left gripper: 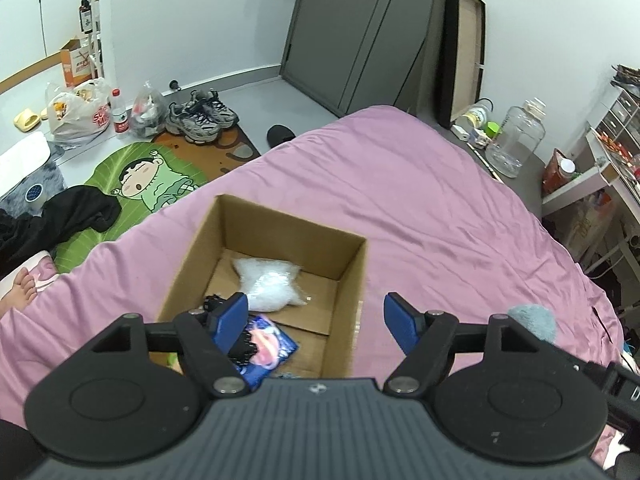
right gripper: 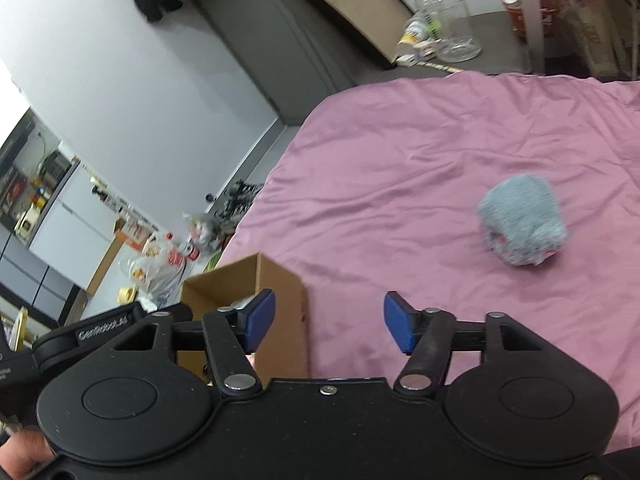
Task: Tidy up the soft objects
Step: 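Move both tools back over the bed toward the grey fluffy mouse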
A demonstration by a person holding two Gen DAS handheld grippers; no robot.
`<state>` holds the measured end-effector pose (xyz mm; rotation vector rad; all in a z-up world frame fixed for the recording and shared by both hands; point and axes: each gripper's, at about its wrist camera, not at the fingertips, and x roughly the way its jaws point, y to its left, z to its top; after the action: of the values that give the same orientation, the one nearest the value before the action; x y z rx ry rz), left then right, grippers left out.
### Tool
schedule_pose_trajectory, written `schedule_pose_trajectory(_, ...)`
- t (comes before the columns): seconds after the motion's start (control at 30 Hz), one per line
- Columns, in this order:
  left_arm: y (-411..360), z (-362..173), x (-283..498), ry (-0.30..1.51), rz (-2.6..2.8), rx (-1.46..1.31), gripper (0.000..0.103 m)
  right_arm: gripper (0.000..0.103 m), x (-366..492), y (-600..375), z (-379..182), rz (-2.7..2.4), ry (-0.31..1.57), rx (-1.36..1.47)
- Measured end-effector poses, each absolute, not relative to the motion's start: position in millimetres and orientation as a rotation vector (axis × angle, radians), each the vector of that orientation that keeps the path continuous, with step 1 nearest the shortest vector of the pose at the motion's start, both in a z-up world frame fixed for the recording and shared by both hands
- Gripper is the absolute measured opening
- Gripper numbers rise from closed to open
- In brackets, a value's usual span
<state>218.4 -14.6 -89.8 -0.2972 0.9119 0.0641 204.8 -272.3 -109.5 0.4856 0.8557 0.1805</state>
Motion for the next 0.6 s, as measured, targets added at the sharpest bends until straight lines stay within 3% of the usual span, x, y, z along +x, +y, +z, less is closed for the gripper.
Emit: schedule_pose_trajectory(0.6, -93.6, -92.8, 231.1, 0.91, 0.012, -0.216, 0.073, 0.065, 209.9, -352.5, -120.1, 0.115, 0.786, 0.646)
